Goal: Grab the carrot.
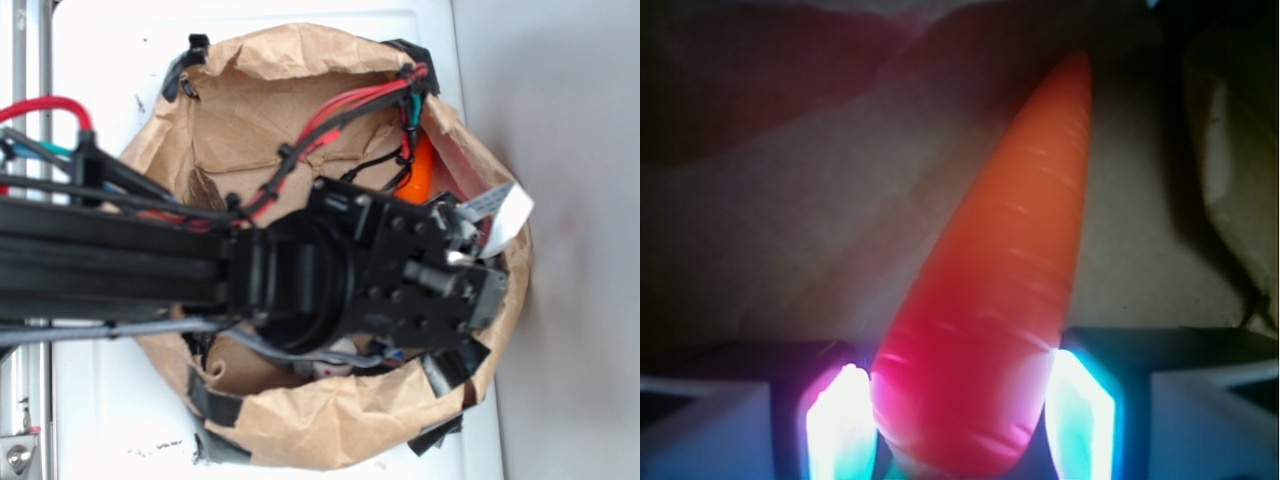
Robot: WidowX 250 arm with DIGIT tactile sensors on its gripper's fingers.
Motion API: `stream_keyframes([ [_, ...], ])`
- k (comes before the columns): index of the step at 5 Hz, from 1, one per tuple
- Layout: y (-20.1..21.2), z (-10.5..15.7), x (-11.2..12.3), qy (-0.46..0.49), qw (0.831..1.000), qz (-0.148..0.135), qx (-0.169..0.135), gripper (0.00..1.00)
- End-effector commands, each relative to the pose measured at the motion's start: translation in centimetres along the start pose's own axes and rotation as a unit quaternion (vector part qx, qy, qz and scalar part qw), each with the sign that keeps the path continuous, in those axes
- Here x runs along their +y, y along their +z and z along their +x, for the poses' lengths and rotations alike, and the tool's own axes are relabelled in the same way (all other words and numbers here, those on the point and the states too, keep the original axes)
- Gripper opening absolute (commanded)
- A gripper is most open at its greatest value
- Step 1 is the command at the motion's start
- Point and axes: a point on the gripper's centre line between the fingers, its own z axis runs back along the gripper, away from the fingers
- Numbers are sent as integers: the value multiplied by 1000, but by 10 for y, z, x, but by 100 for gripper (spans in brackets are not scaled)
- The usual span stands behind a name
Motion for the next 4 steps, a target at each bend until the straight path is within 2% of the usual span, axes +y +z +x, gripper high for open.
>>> stream_keyframes([
  [1, 77, 13, 36, 22, 995, -102, 2, 0],
  [2, 111, 10, 58, 4, 990, -141, 15, 0],
  [3, 126, 9, 73, -6, 990, -135, 32, 0],
  [4, 124, 6, 73, -33, 990, -134, 31, 0],
])
